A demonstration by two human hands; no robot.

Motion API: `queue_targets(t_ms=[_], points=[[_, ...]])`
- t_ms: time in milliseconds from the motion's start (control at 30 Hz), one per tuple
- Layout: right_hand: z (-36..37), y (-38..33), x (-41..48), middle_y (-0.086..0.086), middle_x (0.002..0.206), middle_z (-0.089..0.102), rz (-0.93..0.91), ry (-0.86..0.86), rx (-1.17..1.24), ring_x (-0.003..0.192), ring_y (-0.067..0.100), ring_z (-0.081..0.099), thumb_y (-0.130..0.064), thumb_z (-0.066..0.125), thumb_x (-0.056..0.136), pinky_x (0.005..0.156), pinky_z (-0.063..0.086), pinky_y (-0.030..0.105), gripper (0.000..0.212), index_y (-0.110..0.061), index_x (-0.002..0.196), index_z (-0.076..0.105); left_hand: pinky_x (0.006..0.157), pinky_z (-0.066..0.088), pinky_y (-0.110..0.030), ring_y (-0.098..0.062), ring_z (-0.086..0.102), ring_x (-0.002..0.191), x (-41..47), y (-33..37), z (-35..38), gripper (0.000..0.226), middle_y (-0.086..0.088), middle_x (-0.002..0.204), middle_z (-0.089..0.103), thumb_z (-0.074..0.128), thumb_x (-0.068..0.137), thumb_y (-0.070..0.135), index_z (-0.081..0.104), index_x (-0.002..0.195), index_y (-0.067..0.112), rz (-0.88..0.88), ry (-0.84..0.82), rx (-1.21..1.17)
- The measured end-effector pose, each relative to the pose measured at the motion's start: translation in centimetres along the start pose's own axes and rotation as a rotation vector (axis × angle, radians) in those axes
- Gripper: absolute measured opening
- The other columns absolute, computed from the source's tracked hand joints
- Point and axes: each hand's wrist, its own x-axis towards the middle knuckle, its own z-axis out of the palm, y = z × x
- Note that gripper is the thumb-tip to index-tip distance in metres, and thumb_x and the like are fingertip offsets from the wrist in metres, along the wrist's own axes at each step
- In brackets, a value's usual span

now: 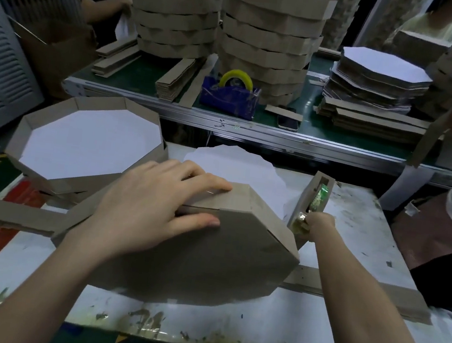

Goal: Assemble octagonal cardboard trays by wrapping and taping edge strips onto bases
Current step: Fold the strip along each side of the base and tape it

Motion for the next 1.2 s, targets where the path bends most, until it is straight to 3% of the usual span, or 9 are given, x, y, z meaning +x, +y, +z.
queue_targets(t_ms=[167, 233, 300, 467, 667, 767, 900, 1100, 1200], points=[[0.0, 0.1, -0.1, 0.018, 0.11, 0.062, 0.04, 0.039, 0.301, 0.103, 0.037, 0.061, -0.003, 0.06, 0.092, 0.091, 0.054, 0.047, 0.03, 0.004, 0.121, 0.055, 0.066, 0.028, -0.01, -0.005, 0.054, 0.094, 0.1, 0.1, 0.0, 0.05, 0.021, 0.111, 0.056, 0.032, 0.086, 0.074, 0.046, 0.128, 0.05, -0.006, 0.006, -0.01], [0.2, 0.3, -0.5, 0.011, 0.095, 0.064, 0.057, 0.056, 0.473, 0.082, 0.025, 0.06, -0.01, 0.059, 0.09, 0.084, 0.055, 0.042, 0.019, -0.001, 0.107, 0.059, 0.065, 0.031, -0.014, -0.006, 0.055, 0.093, 0.2, 0.2, 0.0, 0.05, 0.021, 0.11, 0.056, 0.033, 0.086, 0.074, 0.047, 0.128, 0.05, 0.0, 0.007, 0.0], [0.4, 0.4, -0.9, 0.006, 0.084, 0.064, 0.065, 0.091, 0.625, 0.077, 0.024, 0.06, -0.016, 0.055, 0.086, 0.079, 0.055, 0.041, 0.014, -0.004, 0.089, 0.061, 0.064, 0.034, -0.018, -0.006, 0.056, 0.092, 0.3, 0.2, 0.0, 0.05, 0.021, 0.11, 0.057, 0.033, 0.087, 0.074, 0.048, 0.128, 0.05, 0.005, 0.008, 0.01], [1.0, 2.7, -2.1, 0.002, 0.071, 0.062, -0.026, 0.124, 0.792, 0.06, 0.019, 0.059, -0.021, 0.055, 0.088, 0.05, 0.046, 0.029, 0.018, -0.011, 0.073, 0.06, 0.067, 0.026, -0.008, -0.005, 0.055, 0.094, 0.4, 0.1, 0.0, 0.051, 0.022, 0.111, 0.056, 0.031, 0.087, 0.074, 0.048, 0.128, 0.05, -0.003, -0.002, -0.012], [1.5, 7.3, -2.0, 0.002, 0.086, 0.062, -0.247, 0.14, 0.516, 0.074, 0.012, 0.058, -0.02, 0.061, 0.096, 0.06, 0.045, 0.017, 0.026, -0.006, 0.074, 0.064, 0.064, 0.031, -0.017, -0.006, 0.056, 0.095, 0.6, 0.2, 0.0, 0.052, 0.022, 0.113, 0.057, 0.029, 0.086, 0.075, 0.046, 0.129, 0.051, -0.003, 0.002, 0.014], [0.5, 8.6, -0.9, 0.001, 0.109, 0.062, -0.326, 0.125, 0.356, 0.099, 0.017, 0.056, -0.018, 0.067, 0.093, 0.084, 0.042, 0.027, 0.022, -0.005, 0.076, 0.068, 0.067, 0.033, -0.02, -0.004, 0.055, 0.097, 0.4, 0.2, -0.1, 0.053, 0.022, 0.114, 0.056, 0.028, 0.086, 0.076, 0.045, 0.13, 0.051, -0.011, -0.005, 0.015], [-0.6, 9.0, 0.4, 0.006, 0.118, 0.064, -0.364, 0.028, 0.281, 0.11, 0.024, 0.058, -0.017, 0.07, 0.091, 0.099, 0.048, 0.041, 0.022, -0.005, 0.073, 0.07, 0.067, 0.031, -0.02, -0.005, 0.054, 0.099, 0.4, 0.2, -0.3, 0.057, 0.021, 0.116, 0.056, 0.025, 0.085, 0.076, 0.044, 0.132, 0.051, -0.022, -0.025, 0.033], [-1.9, 10.3, 1.2, 0.013, 0.12, 0.068, -0.347, -0.01, 0.202, 0.104, 0.024, 0.061, -0.01, 0.065, 0.094, 0.096, 0.049, 0.038, 0.018, -0.001, 0.078, 0.068, 0.071, 0.031, -0.02, -0.003, 0.051, 0.103, 0.3, 0.1, -0.4, 0.061, 0.022, 0.12, 0.053, 0.019, 0.083, 0.078, 0.04, 0.135, 0.052, -0.035, -0.049, 0.022], [-2.1, 10.2, 0.0, 0.015, 0.098, 0.071, -0.378, 0.025, 0.253, 0.088, 0.025, 0.067, -0.016, 0.065, 0.096, 0.092, 0.055, 0.042, 0.018, 0.001, 0.091, 0.069, 0.073, 0.03, -0.02, -0.002, 0.05, 0.104, 0.2, 0.1, -0.3, 0.061, 0.023, 0.12, 0.052, 0.02, 0.083, 0.077, 0.039, 0.135, 0.052, -0.031, -0.045, 0.016]])
